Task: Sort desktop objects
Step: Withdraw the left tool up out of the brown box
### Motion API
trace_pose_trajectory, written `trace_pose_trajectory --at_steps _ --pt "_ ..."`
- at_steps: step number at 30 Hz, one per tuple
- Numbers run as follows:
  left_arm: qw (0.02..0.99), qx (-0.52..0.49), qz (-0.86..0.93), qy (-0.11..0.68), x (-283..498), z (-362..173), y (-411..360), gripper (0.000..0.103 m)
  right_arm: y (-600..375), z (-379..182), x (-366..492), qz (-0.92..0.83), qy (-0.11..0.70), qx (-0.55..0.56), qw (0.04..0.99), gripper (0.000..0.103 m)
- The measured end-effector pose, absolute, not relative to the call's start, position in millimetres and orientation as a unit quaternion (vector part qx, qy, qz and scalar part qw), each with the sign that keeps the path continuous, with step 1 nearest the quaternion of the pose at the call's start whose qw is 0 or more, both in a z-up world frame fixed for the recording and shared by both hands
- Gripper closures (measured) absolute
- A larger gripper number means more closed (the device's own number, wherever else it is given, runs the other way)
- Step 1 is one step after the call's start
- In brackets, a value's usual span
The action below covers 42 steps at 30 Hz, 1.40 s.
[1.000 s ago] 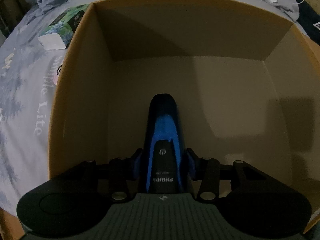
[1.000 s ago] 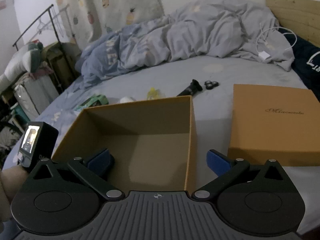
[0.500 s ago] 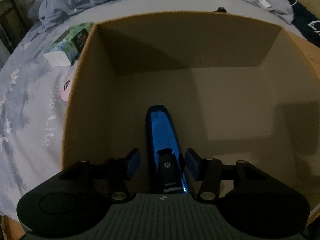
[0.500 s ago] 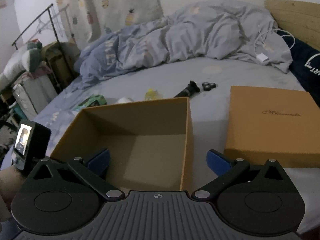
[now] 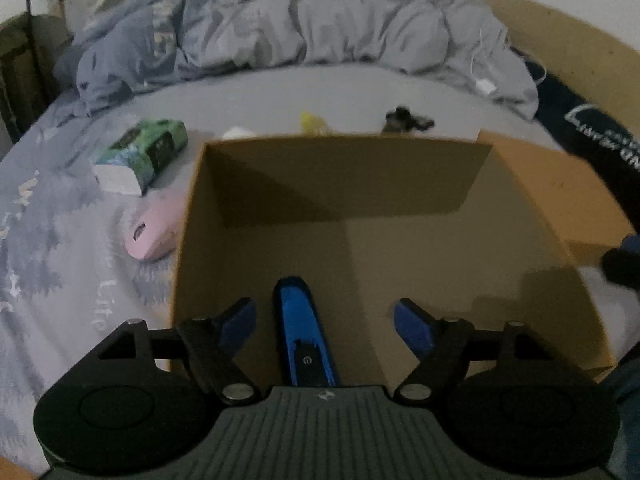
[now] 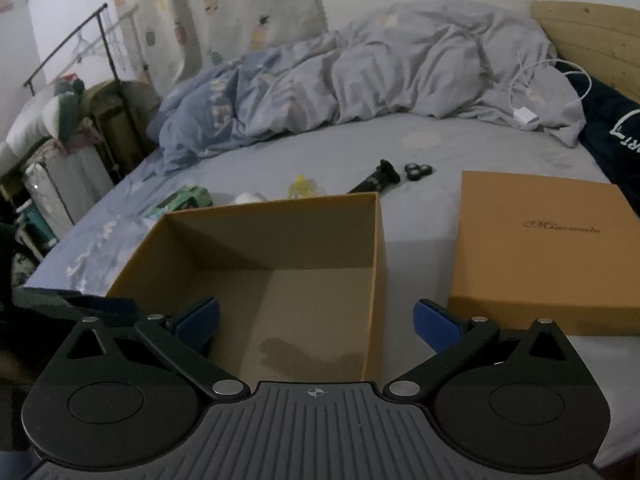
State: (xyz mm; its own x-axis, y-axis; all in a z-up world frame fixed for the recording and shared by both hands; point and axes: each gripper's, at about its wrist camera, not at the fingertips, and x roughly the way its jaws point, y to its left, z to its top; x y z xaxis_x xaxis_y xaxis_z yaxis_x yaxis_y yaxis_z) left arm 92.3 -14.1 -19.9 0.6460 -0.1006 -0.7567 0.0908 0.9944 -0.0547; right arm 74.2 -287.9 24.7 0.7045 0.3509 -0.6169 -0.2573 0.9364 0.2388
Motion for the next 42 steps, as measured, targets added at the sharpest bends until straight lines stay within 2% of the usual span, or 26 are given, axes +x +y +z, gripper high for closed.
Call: trace_pose_trajectory --at_steps 7,12,14,19,25,31,37,42 --pt "0.938 -0.039 -0.057 0.34 80.5 4.4 -8.0 0.011 -286.1 25.9 72.2 0.166 0.345 0.066 0.921 0.0" --pt "0.953 -0.066 -0.072 0.286 63.9 19.8 -5.0 0.01 -284.2 25.5 71.8 0.165 0.345 0.064 0.922 0.0" --pt "0.96 -0.078 -0.086 0.254 54.3 27.4 -3.6 0.0 -283.2 25.6 71.4 0.166 0.345 0.062 0.922 0.0" --pt "0.978 -0.07 -0.103 0.167 31.3 47.6 -6.4 0.0 -281.8 26.3 71.0 0.167 0.341 0.058 0.923 0.0" --pt "0.987 -0.057 -0.097 0.112 15.2 59.1 -17.6 0.0 -278.1 26.6 69.2 0.169 0.338 0.048 0.925 0.0" --pt "0.989 -0.044 -0.095 0.103 19.4 52.2 -22.4 0.0 -275.0 25.7 66.9 0.17 0.334 0.036 0.926 0.0" --pt "0.987 -0.014 -0.03 0.158 40.4 28.4 -24.1 0.0 -270.0 23.3 67.1 0.187 0.334 0.035 0.923 0.0" --pt "0.984 -0.034 -0.041 0.171 48.8 26.4 -24.8 0.0 -267.5 21.1 68.8 0.195 0.341 0.035 0.919 0.0"
